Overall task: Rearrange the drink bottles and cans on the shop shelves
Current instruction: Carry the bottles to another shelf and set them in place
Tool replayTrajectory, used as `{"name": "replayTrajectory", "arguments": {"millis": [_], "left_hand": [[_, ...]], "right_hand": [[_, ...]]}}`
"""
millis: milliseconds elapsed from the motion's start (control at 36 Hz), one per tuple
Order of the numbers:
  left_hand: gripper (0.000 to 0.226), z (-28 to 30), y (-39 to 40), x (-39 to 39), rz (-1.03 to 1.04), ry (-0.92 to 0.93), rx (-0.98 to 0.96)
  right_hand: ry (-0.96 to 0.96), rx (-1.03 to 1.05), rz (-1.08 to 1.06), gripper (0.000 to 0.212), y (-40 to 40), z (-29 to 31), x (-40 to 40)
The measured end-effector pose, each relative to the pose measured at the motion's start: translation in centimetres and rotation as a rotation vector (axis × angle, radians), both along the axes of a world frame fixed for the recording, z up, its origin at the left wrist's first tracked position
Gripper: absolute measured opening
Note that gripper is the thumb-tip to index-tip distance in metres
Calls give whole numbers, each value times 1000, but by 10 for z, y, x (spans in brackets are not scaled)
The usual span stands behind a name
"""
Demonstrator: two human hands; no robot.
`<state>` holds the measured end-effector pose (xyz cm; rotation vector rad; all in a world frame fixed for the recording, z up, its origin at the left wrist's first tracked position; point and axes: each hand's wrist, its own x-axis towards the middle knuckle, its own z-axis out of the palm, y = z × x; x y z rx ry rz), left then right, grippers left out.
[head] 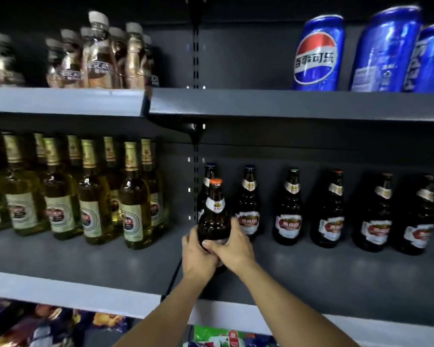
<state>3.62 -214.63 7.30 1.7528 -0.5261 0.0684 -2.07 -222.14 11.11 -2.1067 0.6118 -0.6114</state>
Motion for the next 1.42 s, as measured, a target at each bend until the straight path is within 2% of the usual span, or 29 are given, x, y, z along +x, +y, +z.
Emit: {"name": "replayTrajectory", "arguments": {"millis": [111,417,611,667,778,861,972,1056,1167,1417], "left_hand": [[60,1,2,16,-8,-8,2],[60,-1,-10,52,-53,18,46],[69,-2,-12,58,-92,24,63],[74,-1,-11,57,-110,23,80],[89,-2,-4,47,-110,-29,112],[84,-4,7,24,68,-138,149],[60,-5,8,-14,214,-273,153],[52,-7,-9,-44,128,-319,219],[57,-9,-47,-94,-53,-355,324],[67,-3,-157,-263,-345,-392,435]], "right_hand": [[-11,-9,-17,71,2,-3,19],[-12,-39,-57,68,-9,-6,47],[-21,-65,-76,68,-12,-13,56],[-9,-83,-69,73,-11,-13,55],[91,-184,-70,99,-14,-6,42],[139,-259,-120,88,-25,-8,16],[176,-290,-225,69,-46,-19,-33],[250,-350,-279,70,-65,-29,-78],[358,-458,-339,69,-94,-35,-150],[456,-476,-560,63,-180,-29,-349]]}}
